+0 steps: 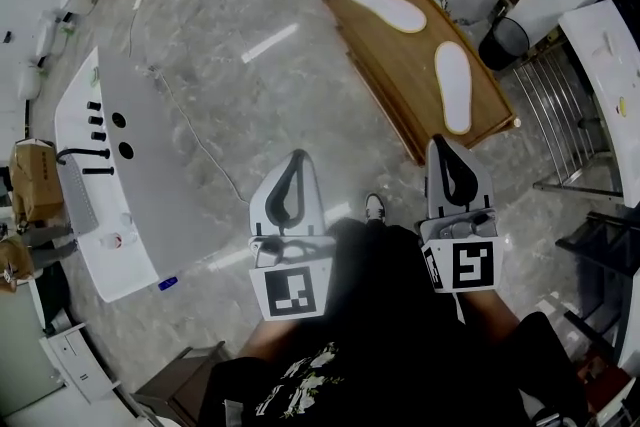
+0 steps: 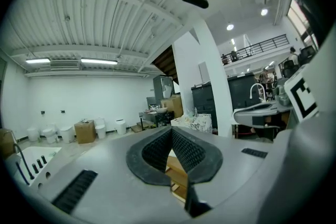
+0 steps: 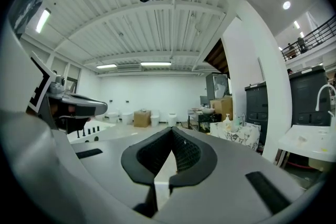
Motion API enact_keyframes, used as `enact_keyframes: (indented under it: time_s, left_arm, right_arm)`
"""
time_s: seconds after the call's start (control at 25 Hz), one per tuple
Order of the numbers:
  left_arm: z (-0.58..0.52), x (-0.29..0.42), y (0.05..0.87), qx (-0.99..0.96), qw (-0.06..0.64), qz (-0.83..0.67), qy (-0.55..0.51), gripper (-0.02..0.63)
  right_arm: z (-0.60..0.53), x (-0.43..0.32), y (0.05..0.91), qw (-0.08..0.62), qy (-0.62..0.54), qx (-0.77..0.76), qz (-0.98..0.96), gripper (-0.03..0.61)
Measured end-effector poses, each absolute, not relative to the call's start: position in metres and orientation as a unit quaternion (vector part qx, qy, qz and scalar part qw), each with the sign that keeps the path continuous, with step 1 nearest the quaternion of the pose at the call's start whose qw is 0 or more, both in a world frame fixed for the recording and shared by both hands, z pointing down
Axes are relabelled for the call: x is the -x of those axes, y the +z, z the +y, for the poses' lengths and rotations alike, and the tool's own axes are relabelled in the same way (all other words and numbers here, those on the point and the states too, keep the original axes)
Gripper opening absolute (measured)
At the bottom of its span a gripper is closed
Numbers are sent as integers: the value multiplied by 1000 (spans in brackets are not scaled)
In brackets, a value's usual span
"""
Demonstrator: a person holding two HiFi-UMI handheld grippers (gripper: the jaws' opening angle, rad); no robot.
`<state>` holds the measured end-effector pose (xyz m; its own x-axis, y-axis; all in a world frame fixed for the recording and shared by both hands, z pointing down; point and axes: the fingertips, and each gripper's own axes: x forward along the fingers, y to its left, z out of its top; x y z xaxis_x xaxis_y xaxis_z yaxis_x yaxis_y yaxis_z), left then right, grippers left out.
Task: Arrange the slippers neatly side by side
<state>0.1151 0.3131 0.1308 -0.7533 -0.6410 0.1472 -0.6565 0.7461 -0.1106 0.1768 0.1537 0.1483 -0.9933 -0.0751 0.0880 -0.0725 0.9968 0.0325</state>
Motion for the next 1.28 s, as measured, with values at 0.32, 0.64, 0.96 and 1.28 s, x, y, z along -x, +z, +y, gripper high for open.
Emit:
enact_keyframes:
  time_s: [0.32,0.64,0.96,1.28]
  left_arm:
    - [309,-98,122,-343,35,-935,81,3]
    - [305,-74,129,-354,36,-932,75,3]
    - [288,-43,130,-384,31,-920,73,3]
    - [247,-15,130,-436,19,-897,71,3]
  right_arm:
    - [152,-162,144,34,-9,-35,-999,-2]
    - [149,-146,151,43,-14,-50,-998,-2]
    - [142,-123,149,41,-19,-74,-996,-2]
    - [114,-108,149,36,-20,-127,-991,-2]
